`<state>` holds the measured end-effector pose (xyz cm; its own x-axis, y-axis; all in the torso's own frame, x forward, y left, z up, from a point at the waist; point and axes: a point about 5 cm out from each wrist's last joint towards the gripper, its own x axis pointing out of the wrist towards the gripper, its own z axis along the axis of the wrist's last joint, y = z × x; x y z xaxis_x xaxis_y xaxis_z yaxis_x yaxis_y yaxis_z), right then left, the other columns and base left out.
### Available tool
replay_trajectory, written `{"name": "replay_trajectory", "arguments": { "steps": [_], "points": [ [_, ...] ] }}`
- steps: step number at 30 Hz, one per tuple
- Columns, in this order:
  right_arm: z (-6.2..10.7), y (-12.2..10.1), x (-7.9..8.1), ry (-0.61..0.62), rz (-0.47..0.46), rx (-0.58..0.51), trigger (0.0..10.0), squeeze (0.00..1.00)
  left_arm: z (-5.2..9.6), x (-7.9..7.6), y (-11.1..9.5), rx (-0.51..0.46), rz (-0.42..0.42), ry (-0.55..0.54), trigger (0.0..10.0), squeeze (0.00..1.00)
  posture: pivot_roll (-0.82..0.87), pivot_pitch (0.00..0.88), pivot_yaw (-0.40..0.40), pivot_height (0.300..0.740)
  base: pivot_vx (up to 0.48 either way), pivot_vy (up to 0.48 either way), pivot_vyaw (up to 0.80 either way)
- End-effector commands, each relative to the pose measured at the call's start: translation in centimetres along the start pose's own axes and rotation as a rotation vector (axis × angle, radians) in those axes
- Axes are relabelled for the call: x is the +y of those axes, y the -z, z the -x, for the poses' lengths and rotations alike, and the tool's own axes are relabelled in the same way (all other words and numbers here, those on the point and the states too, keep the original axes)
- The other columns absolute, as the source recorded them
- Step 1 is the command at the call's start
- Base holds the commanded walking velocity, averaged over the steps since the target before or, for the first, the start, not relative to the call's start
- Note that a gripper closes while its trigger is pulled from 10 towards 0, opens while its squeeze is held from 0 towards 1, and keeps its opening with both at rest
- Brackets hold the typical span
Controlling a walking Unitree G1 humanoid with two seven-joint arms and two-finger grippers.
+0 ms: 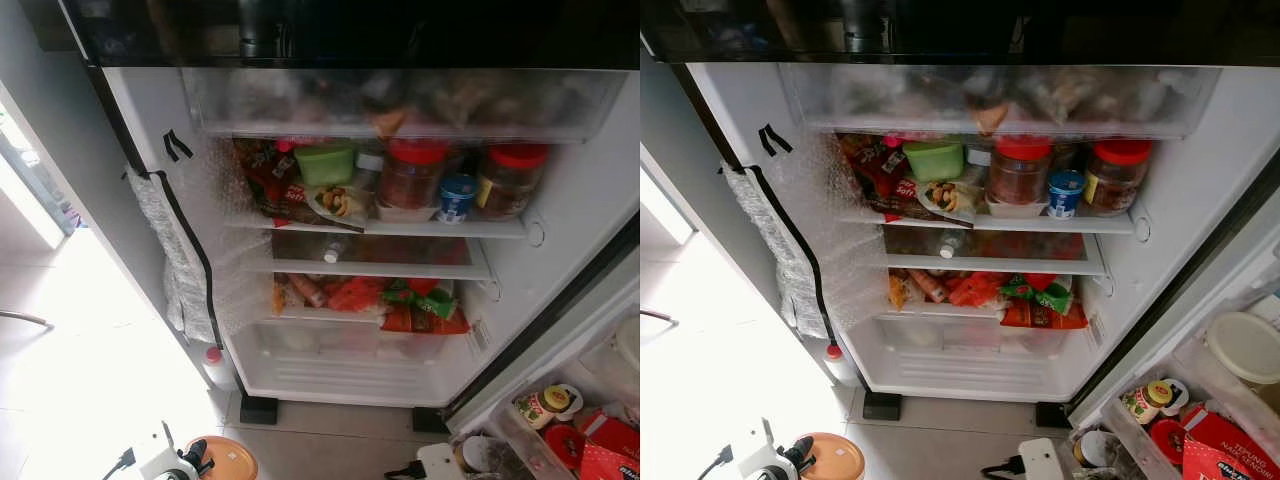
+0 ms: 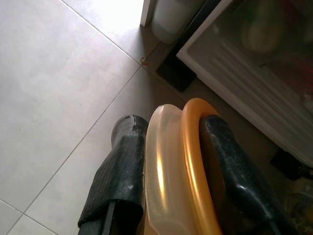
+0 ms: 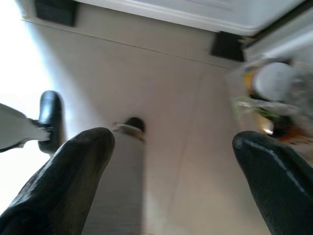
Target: Restocking fridge
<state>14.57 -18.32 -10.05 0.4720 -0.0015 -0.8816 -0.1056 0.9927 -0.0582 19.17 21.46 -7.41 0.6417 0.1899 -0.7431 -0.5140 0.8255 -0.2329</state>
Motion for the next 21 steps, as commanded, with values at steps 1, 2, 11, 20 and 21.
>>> {"name": "replay_trajectory", "arguments": {
  "steps": [1, 2, 11, 20, 21],
  "points": [
    [0.1, 0.5, -0.6, 0.038, 0.004, 0.01, 10.0, 0.0, 0.3, 1.0, 1.2, 0.051, 0.0, -0.026, 10.0, 0.0, 0.0, 0.078, -0.002, 0.74, 0.0, 0.0, 0.0],
    [0.1, 0.5, -0.6, 0.038, 0.004, 0.01, 10.0, 0.0, 0.3, 1.0, 1.2, 0.051, 0.0, -0.026, 10.0, 0.0, 0.0, 0.078, -0.002, 0.74, 0.0, 0.0, 0.0],
    [0.5, -0.7, -4.7, 0.251, 0.084, -0.006, 10.0, 0.0, 0.3, 1.0, 1.0, 0.044, 0.005, -0.022, 10.0, 0.0, 0.0, 0.079, -0.001, 0.74, 0.0, 0.0, 0.0],
    [0.6, -1.8, -5.4, 0.314, 0.127, -0.034, 10.0, 0.0, 0.3, 1.0, 0.9, 0.04, 0.006, -0.022, 10.0, 0.0, 0.0, 0.081, -0.001, 0.74, 0.0, 0.0, 0.0],
    [0.6, -1.8, -5.4, 0.317, 0.133, -0.035, 10.0, 0.0, 0.3, 1.0, 0.9, 0.04, 0.007, -0.022, 10.0, 0.0, 0.0, 0.081, -0.001, 0.74, 0.0, 0.0, 0.0]
  ]
}}
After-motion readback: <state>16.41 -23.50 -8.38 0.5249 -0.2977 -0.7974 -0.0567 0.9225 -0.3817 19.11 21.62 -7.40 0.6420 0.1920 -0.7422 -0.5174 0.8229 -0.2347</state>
